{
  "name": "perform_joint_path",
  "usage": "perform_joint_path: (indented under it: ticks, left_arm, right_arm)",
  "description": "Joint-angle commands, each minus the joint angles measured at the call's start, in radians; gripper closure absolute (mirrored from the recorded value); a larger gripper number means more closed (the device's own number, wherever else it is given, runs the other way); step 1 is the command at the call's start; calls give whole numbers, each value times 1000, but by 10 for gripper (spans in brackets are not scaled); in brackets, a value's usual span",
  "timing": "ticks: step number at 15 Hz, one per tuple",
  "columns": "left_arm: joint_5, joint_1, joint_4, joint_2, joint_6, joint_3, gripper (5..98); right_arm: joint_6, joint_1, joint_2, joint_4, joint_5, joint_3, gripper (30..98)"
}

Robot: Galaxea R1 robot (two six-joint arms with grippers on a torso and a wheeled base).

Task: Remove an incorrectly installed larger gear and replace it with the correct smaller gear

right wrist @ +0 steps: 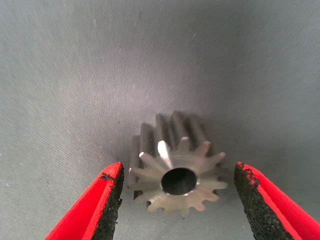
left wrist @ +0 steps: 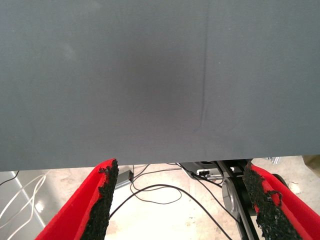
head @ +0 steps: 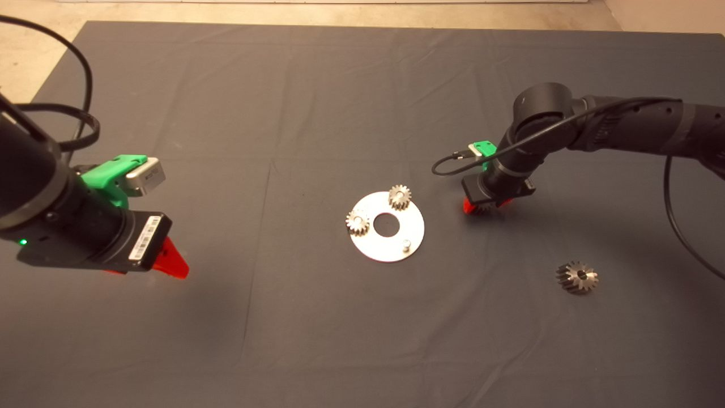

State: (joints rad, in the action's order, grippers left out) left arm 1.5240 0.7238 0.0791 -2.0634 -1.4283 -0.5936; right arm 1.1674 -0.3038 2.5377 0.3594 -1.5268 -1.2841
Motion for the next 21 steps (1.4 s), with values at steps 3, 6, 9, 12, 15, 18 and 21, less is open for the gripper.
perform_joint_path:
  ticks: [3,6,9,12,15,18,21]
  left_arm:
    - [134,16,-1,2,-3,8,401]
    - [134,16,-1,2,-3,8,401]
    - [134,16,-1,4,-3,9,401]
    - [134,16,-1,3,-3,9,401]
    - [134,16,-1,5,-3,9,401]
    - [134,16,-1,5,-3,9,401]
    - [134,16,-1,2,-3,8,401]
  right_arm:
    - [-8,-25,5,19,-1,-7,694]
    - [-15,-25,8,20,-1,-13,694]
    - [-15,-25,7,20,7,-13,694]
    - [-15,-25,8,24,8,-13,694]
    - [-18,-25,9,35,13,-15,694]
    - [-20,-25,11,38,14,-15,694]
    - [-22,-25,11,39,14,-20,700]
